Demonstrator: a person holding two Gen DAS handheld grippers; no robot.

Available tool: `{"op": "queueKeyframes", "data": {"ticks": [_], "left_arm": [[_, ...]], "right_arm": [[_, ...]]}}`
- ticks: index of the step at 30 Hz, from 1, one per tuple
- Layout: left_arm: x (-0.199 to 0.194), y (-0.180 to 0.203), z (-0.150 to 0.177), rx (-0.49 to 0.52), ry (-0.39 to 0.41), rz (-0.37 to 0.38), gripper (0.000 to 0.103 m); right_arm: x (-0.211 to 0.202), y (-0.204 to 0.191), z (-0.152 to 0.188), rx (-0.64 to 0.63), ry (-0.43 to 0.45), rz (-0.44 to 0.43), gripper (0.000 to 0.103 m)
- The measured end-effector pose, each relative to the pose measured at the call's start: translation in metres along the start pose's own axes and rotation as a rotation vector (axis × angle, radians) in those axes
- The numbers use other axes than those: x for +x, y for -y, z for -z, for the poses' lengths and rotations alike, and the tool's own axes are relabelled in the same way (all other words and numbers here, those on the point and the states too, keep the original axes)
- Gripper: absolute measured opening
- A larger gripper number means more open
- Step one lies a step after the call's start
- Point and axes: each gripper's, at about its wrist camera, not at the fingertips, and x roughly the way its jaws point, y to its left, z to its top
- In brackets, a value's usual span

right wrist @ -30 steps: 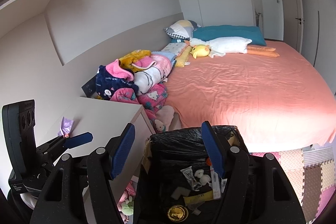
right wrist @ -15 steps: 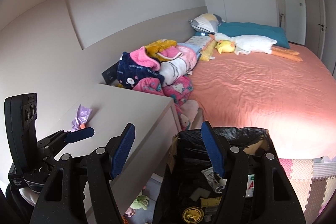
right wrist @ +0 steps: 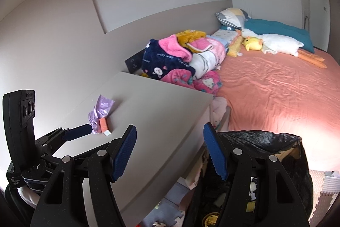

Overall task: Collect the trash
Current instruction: 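Move both tools back over the table toward the purple bag and orange box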

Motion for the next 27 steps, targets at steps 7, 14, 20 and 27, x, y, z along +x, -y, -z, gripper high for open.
{"op": "queueKeyframes", "data": {"ticks": [7,14,20,27], "left_arm": [[-0.010,-0.040,0.006,-0.070,0.009,-0.070,0.091],[-0.017,-0.080,0.011,-0.139,0.005,-0.127,0.068],[-0.020,-0.109,0.014,-0.184,-0.002,-0.167,0.053],[-0.014,-0.139,0.015,-0.234,-0.012,-0.214,0.046]], "right_arm": [[0.026,-0.032,-0.005,-0.049,-0.029,-0.045,0.066],[0.050,-0.062,-0.008,-0.101,-0.054,-0.085,0.065],[0.068,-0.081,-0.008,-0.130,-0.083,-0.113,0.059],[0.091,-0.098,-0.009,-0.158,-0.123,-0.131,0.053]]}}
